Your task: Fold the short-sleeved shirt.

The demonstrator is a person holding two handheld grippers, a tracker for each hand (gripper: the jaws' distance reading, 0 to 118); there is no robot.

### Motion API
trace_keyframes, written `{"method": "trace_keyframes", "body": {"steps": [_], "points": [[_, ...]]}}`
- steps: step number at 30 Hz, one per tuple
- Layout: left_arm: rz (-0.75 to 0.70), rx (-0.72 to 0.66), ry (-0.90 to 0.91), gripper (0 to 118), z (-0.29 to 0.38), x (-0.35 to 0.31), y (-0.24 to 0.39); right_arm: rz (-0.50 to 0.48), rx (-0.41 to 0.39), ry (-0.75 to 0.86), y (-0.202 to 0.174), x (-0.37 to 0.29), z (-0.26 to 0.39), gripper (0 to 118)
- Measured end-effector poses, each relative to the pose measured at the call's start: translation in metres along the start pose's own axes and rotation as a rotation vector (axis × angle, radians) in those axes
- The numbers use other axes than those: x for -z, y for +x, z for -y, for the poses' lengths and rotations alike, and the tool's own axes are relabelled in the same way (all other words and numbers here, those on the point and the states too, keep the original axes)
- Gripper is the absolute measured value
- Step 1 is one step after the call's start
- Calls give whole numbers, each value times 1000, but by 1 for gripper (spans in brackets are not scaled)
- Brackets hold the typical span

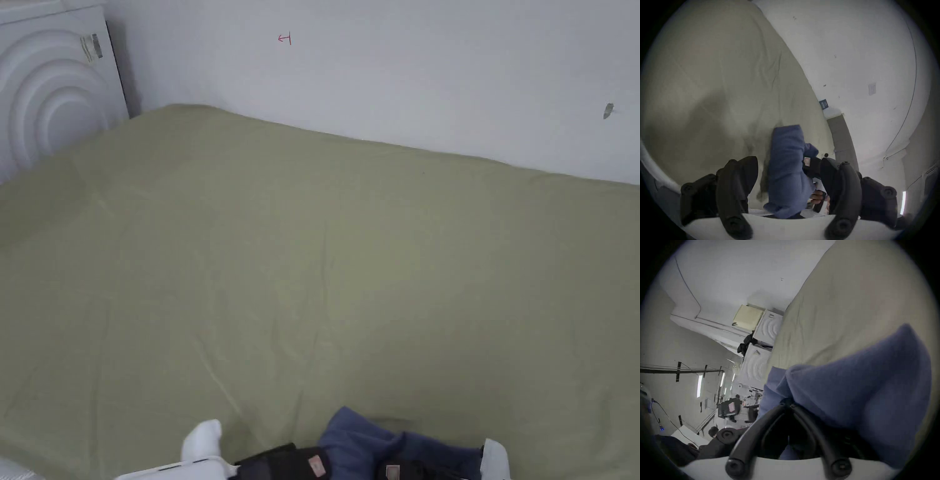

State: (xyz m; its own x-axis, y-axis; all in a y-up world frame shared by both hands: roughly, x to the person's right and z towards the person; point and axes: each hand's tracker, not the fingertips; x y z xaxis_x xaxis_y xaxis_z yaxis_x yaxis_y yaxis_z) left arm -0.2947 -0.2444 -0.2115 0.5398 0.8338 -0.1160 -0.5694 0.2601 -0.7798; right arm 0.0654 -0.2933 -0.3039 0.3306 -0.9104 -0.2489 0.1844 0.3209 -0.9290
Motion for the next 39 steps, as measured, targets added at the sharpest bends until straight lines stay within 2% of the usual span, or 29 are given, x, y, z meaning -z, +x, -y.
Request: {"method": "trace_keyframes", "body": {"steps": [2, 4, 5, 6, 7, 8, 10, 11, 14, 17, 19, 20, 21, 22, 25, 27, 32, 33, 35, 38, 39], "points": [[-97, 2, -107, 85, 10, 24, 1, -14, 6, 11, 3, -1, 1, 0], [15, 101, -71, 83, 21, 23, 12, -25, 23, 19, 4, -1, 1, 0], [27, 117, -123, 79, 24, 27, 14, -26, 22, 22, 3, -1, 1, 0], [-6, 109, -189, 70, 27, 32, 14, -26, 22, 22, 3, 0, 1, 0], [-52, 131, -193, 50, 31, 35, 14, -29, 16, 20, 3, -1, 2, 0], [-88, 147, -158, 36, 31, 31, 11, -31, 9, 20, 3, -1, 2, 0], [17, 26, -145, 34, 30, 26, -1, -31, 0, 16, 1, -1, 2, 0], [22, 6, -134, 33, 31, 24, -3, -21, -12, 22, -2, -2, 2, 0], [6, 83, -110, 31, 32, 16, 2, 13, -25, 31, -7, -10, 3, 0], [10, 85, -101, 29, 23, 3, 7, 91, -45, 49, -10, -28, 3, 0], [7, 106, -88, 28, 12, -11, 11, 110, -36, 80, -12, -43, 4, 0], [-45, 140, -28, 28, 4, -24, 12, 137, -29, 100, -14, -51, 4, 0], [-11, 135, -27, 28, -7, -35, 9, 167, -29, 122, -16, -59, 5, 0], [-13, 136, 12, 28, -18, -48, 6, 154, -31, 137, -18, -67, 7, 0], [-92, 159, 99, 28, -62, -93, -6, 132, -26, 176, -32, -81, 11, 0], [-143, 188, 134, 28, -96, -125, -18, 145, -53, 197, -45, -85, 14, 0], [-273, 299, 149, 28, -199, -214, -55, 157, -87, 193, -70, -81, 21, 0], [-291, 288, 106, 28, -218, -227, -63, 175, -93, 192, -74, -80, 24, 0], [-434, 274, 105, 28, -255, -254, -84, 203, -104, 183, -84, -75, 31, 0], [-523, 195, 83, 29, -282, -271, -118, 243, -107, 168, -92, -75, 43, 0], [-560, 166, 86, 33, -286, -271, -131, 266, -111, 158, -93, -76, 47, 0]]}}
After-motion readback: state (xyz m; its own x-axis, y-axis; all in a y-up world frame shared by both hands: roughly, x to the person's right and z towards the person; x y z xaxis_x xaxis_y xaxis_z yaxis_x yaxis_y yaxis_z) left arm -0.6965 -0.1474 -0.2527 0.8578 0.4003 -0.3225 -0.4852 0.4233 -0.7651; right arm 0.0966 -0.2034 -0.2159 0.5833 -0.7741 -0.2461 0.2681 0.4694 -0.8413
